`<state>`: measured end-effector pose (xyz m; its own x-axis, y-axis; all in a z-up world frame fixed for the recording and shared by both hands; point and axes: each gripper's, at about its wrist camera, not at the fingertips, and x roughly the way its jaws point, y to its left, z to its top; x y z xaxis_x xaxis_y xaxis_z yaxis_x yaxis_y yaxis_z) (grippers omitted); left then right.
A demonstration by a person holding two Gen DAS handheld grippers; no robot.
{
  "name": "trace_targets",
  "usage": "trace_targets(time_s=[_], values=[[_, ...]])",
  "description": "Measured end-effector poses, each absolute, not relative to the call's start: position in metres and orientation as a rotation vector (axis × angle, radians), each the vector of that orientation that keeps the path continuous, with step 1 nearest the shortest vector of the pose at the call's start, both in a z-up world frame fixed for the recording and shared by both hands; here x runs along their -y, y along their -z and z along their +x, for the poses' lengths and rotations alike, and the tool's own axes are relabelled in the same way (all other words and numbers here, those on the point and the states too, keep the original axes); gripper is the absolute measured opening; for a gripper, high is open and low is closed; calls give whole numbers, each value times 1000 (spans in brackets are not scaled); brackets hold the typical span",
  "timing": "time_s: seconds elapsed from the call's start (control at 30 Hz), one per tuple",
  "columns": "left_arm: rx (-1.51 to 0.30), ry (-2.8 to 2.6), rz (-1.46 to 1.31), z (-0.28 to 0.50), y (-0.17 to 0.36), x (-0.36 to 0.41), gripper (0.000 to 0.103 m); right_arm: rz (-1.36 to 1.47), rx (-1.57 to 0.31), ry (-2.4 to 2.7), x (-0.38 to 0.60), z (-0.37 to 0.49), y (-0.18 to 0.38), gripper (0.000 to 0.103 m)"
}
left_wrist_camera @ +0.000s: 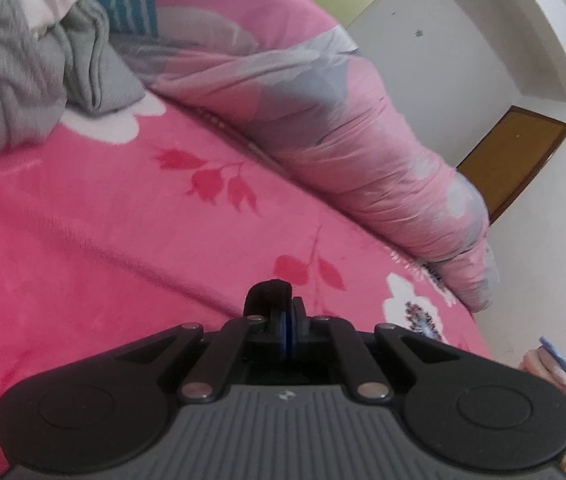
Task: Fold clothes
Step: 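Lay the folded hem down and open both grippers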
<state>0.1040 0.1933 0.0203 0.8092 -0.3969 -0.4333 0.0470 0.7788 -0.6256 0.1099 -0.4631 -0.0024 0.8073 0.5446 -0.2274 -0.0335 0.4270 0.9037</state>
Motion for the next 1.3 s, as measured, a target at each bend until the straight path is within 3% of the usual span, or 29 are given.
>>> trace_targets(time_s=[0.17,0.23,0.27,0.37,0.4,0.47,0.63,0.83,1.0,1.13,1.3], values=[[-587,284,-736,113,-8,-204,5,1138,-572,-390,468,125,24,4],[-576,292,-811,117,-1,-212,12,1212,-559,-385,477,125,30,6],[-576,293,-854,118,4,-216,12,1249,-552,-382,482,125,33,8],[-574,294,-969,118,14,-229,13,1356,-434,-332,500,111,38,32],[-556,283,-989,115,13,-233,14,1391,-394,-315,506,107,39,35],[-502,254,-1020,108,9,-241,30,1419,-328,-270,514,96,36,36],[-453,214,-965,82,-15,-248,33,1142,-344,-276,484,77,-24,36],[-505,284,-511,36,-40,-193,35,322,-595,-514,319,81,-107,24],[-556,313,-163,7,-45,-146,35,56,-825,-659,209,98,-71,13],[-622,319,-171,13,-26,-147,35,-43,-929,-622,174,129,-41,4],[-640,343,-270,17,-18,-164,33,31,-793,-446,188,188,-48,6]])
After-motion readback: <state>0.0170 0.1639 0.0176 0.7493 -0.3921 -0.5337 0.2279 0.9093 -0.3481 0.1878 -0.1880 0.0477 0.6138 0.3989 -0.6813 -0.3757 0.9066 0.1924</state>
